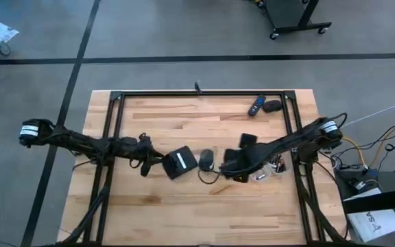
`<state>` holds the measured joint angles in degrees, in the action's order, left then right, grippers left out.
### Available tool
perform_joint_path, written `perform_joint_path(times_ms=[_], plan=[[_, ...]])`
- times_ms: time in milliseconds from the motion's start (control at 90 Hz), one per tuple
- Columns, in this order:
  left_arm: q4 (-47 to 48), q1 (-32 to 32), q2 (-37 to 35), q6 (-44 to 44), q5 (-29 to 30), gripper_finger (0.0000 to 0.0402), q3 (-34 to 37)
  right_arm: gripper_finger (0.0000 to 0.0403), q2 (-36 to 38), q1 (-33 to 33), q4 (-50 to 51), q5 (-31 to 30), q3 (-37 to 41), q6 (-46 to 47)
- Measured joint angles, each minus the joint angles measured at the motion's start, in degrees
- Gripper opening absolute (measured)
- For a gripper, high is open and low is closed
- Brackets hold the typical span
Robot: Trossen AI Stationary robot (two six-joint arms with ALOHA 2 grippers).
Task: Insert battery
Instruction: Insert the brown battery into the calculator battery compartment
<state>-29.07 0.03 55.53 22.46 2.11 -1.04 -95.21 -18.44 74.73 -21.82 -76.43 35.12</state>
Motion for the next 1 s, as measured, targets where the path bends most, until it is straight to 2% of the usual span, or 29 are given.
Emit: perform_joint_path(times_ms=[133, 256, 456, 578, 844, 1000], plan=[[-1.93, 0.00, -0.06, -1.47, 3.24, 0.0100, 0.00, 0.0242, 4.68, -1.92, 1.33, 0.43, 5.32, 7.76], [-2.83, 0.00, 0.00, -1.80, 3.44, 0.0100, 0.00, 0.0227, 8.85, -2.31, 4.01, 4.26, 10.81, 13.21], [-3.21, 0.00, 0.04, -1.23, 3.44, 0.0100, -0.02, 0.0206, 15.83, -2.17, 4.55, 8.99, 20.69, 17.20], [-3.41, 0.00, 0.02, -0.12, 3.44, 0.0100, -0.02, 0.0196, 19.23, -1.58, 4.49, 10.56, 25.19, 24.76], [-3.59, 0.00, -0.06, 0.68, 3.46, 0.0100, -0.02, 0.0178, 21.85, 1.26, 3.63, 13.29, 29.36, 45.01], [-3.66, 0.00, 0.02, 0.65, 3.48, 0.0100, -0.02, 0.0169, 21.23, 3.88, 0.02, 13.31, 30.92, 48.90]])
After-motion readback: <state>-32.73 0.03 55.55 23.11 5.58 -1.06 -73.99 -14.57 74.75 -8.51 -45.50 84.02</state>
